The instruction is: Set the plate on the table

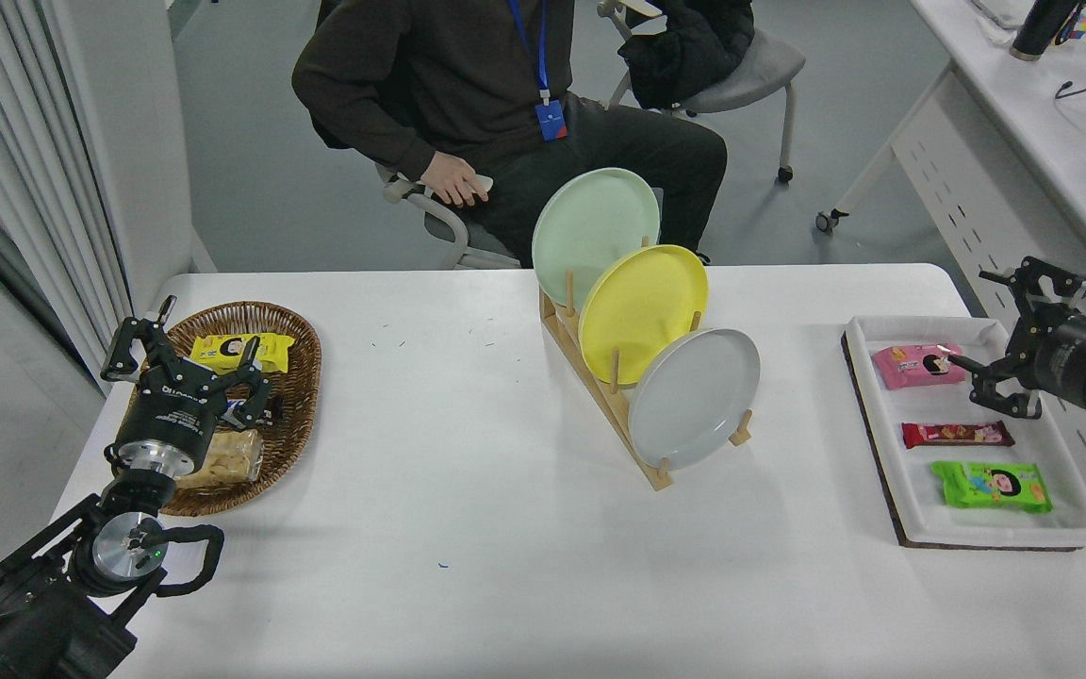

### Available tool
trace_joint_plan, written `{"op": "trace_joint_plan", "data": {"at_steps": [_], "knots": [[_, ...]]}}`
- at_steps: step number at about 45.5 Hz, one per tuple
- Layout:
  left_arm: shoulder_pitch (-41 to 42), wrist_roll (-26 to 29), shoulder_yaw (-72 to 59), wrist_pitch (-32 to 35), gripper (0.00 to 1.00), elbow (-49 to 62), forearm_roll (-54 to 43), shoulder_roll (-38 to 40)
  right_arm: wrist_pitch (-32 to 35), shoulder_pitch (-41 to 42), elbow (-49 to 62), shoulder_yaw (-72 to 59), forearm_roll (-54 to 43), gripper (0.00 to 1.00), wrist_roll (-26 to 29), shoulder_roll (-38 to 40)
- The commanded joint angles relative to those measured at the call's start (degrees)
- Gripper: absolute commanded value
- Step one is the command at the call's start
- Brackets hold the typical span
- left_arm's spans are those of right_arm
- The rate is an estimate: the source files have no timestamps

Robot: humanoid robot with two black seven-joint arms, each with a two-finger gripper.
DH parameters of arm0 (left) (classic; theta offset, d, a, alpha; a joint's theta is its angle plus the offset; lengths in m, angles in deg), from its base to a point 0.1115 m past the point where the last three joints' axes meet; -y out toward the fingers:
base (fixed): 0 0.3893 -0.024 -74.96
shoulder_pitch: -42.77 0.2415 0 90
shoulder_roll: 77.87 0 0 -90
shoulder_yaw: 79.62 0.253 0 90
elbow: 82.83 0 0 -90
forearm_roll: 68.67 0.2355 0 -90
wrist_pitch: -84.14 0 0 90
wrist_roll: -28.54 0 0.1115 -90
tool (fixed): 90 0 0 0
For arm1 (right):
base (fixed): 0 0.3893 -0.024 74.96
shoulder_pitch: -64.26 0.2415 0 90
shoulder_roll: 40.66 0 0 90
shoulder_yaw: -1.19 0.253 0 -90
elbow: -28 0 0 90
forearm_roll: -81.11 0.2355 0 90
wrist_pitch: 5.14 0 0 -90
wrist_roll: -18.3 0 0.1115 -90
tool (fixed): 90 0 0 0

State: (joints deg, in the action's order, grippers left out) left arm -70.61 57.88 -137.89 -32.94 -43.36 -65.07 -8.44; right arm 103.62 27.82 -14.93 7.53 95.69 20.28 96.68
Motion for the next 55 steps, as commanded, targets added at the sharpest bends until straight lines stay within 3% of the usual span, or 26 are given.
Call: {"op": "trace_joint_plan", "data": {"at_steps": [1,35,41,43,55], "knots": [[0.00,0.02,-0.01,0.00,0.98,0.00,0.01,0.00,7.77,3.56,-0.31,-7.04,-0.87,1.00,0.04,2.59],[0.00,0.02,-0.01,0.00,0.98,0.00,0.01,0.00,17.01,10.60,-2.77,-20.76,-4.13,1.00,0.13,5.23],[0.00,0.02,-0.01,0.00,0.98,0.00,0.01,0.00,16.93,11.04,-2.77,-20.58,-4.04,1.00,2.05,5.23],[0.00,-0.07,-0.01,0.00,0.98,0.00,0.01,0.00,16.84,11.56,-2.77,-20.23,-3.51,1.00,5.39,4.79],[0.00,-0.07,-0.01,0.00,0.98,0.00,0.01,0.00,16.31,13.15,-2.86,-21.20,-3.51,1.00,6.28,3.74]]}}
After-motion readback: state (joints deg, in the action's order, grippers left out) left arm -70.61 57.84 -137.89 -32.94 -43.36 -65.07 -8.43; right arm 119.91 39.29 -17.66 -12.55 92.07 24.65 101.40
